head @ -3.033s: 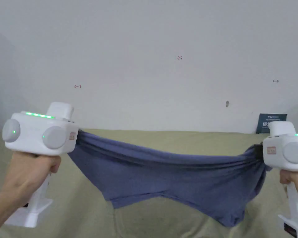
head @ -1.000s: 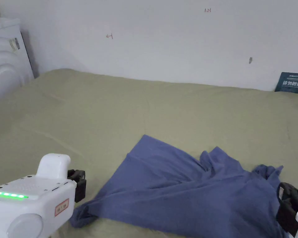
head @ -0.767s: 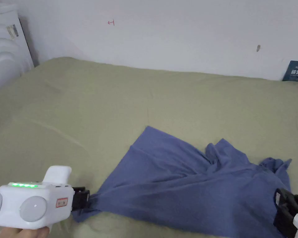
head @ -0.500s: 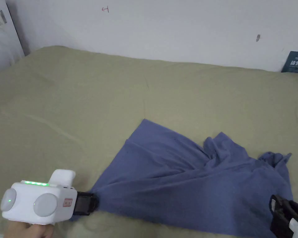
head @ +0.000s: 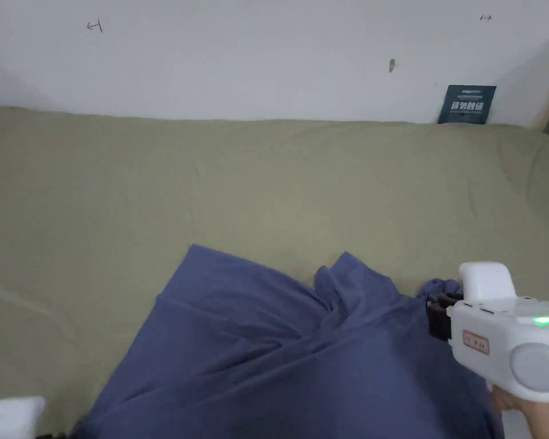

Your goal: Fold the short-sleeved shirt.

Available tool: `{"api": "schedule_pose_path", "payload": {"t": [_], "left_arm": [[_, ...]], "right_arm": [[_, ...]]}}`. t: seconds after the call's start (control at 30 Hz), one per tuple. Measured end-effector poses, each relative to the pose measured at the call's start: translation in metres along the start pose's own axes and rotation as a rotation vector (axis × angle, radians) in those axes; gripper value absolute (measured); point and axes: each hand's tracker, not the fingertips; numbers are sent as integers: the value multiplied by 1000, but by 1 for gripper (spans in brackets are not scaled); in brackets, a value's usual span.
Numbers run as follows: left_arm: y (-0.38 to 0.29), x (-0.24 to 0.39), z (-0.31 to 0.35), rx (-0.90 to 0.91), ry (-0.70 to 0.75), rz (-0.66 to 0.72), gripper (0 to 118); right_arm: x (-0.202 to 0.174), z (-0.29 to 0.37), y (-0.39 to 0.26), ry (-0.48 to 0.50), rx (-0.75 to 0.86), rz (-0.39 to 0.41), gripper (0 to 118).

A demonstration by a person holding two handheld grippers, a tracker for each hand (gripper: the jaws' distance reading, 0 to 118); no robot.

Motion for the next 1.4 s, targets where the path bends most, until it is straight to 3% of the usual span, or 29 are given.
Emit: {"api": "schedule_pose_path", "payload": {"t": [0.1,0.13,0.17,0.2,0.23,0.3,0.43,0.53,0.57,0.6,0.63,0.67,0.77,0.9,1.1,1.2,1.4], "left_arm": [[-1,1,1,-3,3,0,3],[1,2,0,-5,7,-3,3],[1,2,0,-8,9,-6,3],[1,2,0,-11,10,-8,3],[3,3,0,-16,10,-7,3],[4,3,0,-23,8,-8,3],[6,3,-2,-33,11,-15,3],[7,4,-3,-37,16,-23,3],[7,4,-3,-37,16,-25,3],[7,4,-2,-37,15,-23,3],[7,3,-1,-38,13,-20,3],[9,4,1,-36,12,-15,3],[10,3,9,-14,11,-3,3],[19,2,36,98,-8,75,3],[59,9,94,274,31,60,3],[86,13,129,367,28,64,3],[152,42,209,564,17,5,3]], "right_arm": [[9,-58,28,-8,-71,41,2],[13,-77,36,5,-116,38,10],[14,-95,40,5,-154,26,39],[17,-113,45,13,-199,27,99],[18,-133,48,17,-266,40,118],[16,-156,43,33,-389,80,110],[3,-194,26,-67,-440,261,110],[5,-189,31,-38,-423,187,107],[6,-179,31,-10,-418,172,99],[3,-168,35,49,-398,175,72],[0,-158,39,72,-366,163,27],[-4,-152,43,62,-363,169,2],[-7,-119,55,72,-252,198,2],[2,-36,76,91,-114,159,2],[15,90,103,68,107,168,2],[24,150,121,71,208,134,2],[38,230,157,10,378,126,2]]}}
